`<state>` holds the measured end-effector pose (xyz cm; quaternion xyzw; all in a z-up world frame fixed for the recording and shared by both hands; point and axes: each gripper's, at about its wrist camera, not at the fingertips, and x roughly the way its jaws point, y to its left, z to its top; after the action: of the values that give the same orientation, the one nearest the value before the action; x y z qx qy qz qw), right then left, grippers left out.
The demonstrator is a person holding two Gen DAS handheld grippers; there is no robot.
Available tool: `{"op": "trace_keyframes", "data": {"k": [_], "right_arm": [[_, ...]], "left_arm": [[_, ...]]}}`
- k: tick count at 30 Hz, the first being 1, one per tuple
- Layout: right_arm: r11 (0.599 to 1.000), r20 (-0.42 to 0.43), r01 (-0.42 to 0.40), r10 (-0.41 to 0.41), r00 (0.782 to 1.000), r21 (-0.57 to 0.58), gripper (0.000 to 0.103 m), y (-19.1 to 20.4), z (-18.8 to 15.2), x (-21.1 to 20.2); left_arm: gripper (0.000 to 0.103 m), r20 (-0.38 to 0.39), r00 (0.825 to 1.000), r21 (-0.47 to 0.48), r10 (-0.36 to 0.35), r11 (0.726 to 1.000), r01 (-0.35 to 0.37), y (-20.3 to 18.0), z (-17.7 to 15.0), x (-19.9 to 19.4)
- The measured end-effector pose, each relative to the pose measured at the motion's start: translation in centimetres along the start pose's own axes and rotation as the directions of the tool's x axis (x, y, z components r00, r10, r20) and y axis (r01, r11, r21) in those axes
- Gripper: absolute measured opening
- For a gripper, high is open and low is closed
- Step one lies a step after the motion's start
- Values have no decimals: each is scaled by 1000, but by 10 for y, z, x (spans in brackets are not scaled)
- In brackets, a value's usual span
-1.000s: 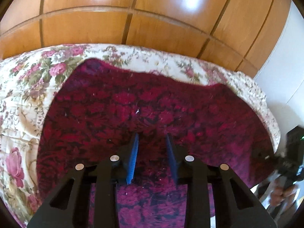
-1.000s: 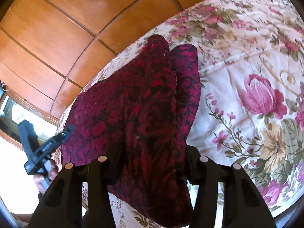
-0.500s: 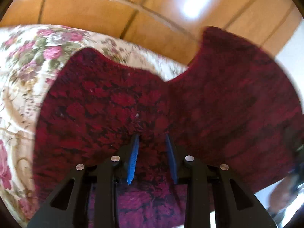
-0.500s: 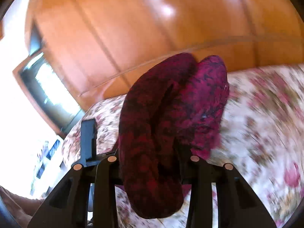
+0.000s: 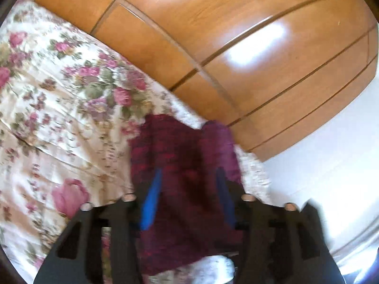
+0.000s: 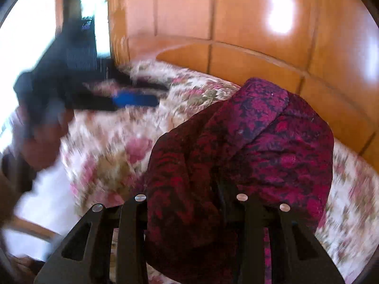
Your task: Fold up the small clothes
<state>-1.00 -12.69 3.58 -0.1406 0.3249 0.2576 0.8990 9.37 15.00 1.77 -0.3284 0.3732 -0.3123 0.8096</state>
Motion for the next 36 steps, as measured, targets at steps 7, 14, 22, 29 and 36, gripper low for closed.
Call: {"op": "trace_keyframes", "data": {"k": [7, 14, 22, 29, 36], "right_arm": [[995, 33, 72, -70, 997, -75, 34, 15, -12, 0], [999, 80, 37, -35, 996, -27, 56, 6, -11, -14], [874, 223, -409, 357, 907, 263, 76, -98, -31, -94], [910, 97, -255, 236, 967, 328, 62, -107, -41, -36], [993, 85, -3, -8, 996, 118, 66, -45, -36, 1]], "left_arm": [[51, -123, 992, 99, -25, 994, 37, -38, 9, 53], [19, -194, 973, 206, 125, 975, -84, -58, 13, 120], [16, -145, 969, 317, 199, 937, -145, -77, 18, 91], [16, -100, 948, 289, 301, 921, -262, -40, 7, 73], [22, -34, 907, 248, 420, 883, -400, -2, -10, 68]]}}
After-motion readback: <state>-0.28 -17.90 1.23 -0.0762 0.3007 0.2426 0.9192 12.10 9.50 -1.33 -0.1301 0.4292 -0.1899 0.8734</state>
